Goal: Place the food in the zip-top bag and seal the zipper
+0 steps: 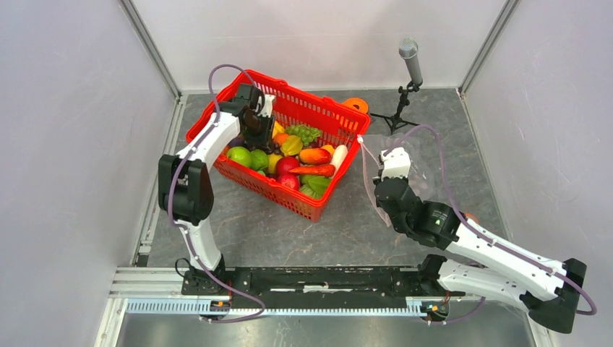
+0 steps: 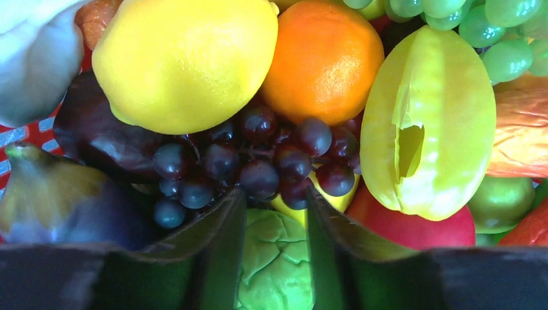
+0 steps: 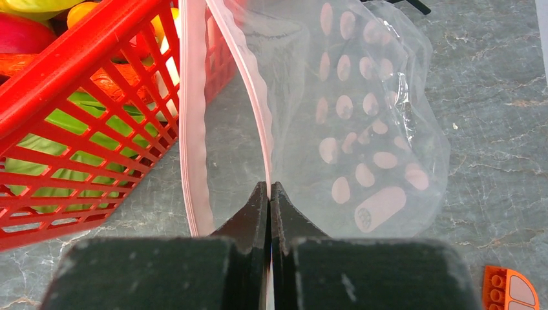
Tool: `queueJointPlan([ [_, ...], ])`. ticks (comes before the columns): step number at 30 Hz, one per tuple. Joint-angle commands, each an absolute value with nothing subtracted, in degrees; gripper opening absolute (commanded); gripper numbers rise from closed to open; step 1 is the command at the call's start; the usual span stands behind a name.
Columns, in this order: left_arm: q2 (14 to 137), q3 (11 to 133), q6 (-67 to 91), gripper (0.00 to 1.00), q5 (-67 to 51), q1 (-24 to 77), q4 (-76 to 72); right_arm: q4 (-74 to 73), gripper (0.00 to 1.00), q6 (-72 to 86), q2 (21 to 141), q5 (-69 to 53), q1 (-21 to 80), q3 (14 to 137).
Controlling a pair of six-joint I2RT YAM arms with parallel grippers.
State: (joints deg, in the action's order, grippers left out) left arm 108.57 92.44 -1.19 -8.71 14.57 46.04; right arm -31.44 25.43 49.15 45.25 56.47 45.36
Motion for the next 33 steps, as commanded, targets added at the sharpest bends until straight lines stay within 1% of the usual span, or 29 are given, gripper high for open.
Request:
queueJointPlan([
  [1,102.77,89.04,3.52,0.54,-8.93,14.77,37.49,-29.3,0.02,25.64,48.75,45.38,56.29,44.92],
  [2,102.49,88.56,4.12,0.72,-7.91,14.7,36.96,-29.27,0.02,25.7,48.73,45.43,56.25,44.91],
  [3,102.48,88.55,4.72,0.81,-6.87,14.68,36.7,-29.27,0.02,25.76,48.86,45.43,56.25,44.91],
  [6,103.75,88.93,6.95,0.93,-4.55,14.54,35.93,-29.05,0.03,25.75,48.91,45.29,56.27,44.82],
  [11,106.85,88.28,13.23,0.93,-3.22,14.41,30.38,-28.66,0.03,25.12,49.5,45.13,56.26,44.82],
  [13,107.93,86.99,16.34,0.91,-0.84,14.41,27.76,-28.59,0.03,25.12,49.59,45.09,56.25,44.78],
  [15,107.98,85.72,17.74,0.87,-0.7,14.48,25.42,-28.48,0.03,25.12,49.52,44.98,56.26,44.65],
  [17,107.58,83.83,18.52,0.86,-0.21,14.59,23.22,-28.56,0.03,25.05,49.55,45.0,56.25,44.48],
  [20,108.6,82.39,19.56,0.85,4.09,14.62,22.74,-28.09,0.03,25.12,49.23,45.08,56.25,43.96],
  [22,107.95,79.93,20.44,0.81,4.59,14.63,20.08,-27.71,0.03,25.22,49.27,44.99,56.29,43.85],
  [24,106.43,78.03,21.54,0.69,4.46,14.67,17.72,-27.6,0.03,25.09,49.33,44.86,56.26,43.94],
  [26,103.86,76.57,21.87,0.54,3.6,14.68,15.65,-27.64,0.03,25.05,49.47,44.89,56.18,44.04],
  [28,100.86,75.51,21.52,0.43,2.78,14.68,13.74,-27.6,0.03,25.02,49.27,45.15,56.21,43.95],
  [30,97.76,74.99,21.04,0.32,2.89,14.68,13.1,-27.44,0.03,24.94,48.99,45.42,56.16,43.68],
  [33,93.16,74.04,20.1,0.22,3.61,14.59,12.68,-27.22,0.03,25.08,48.82,45.44,56.17,43.27],
])
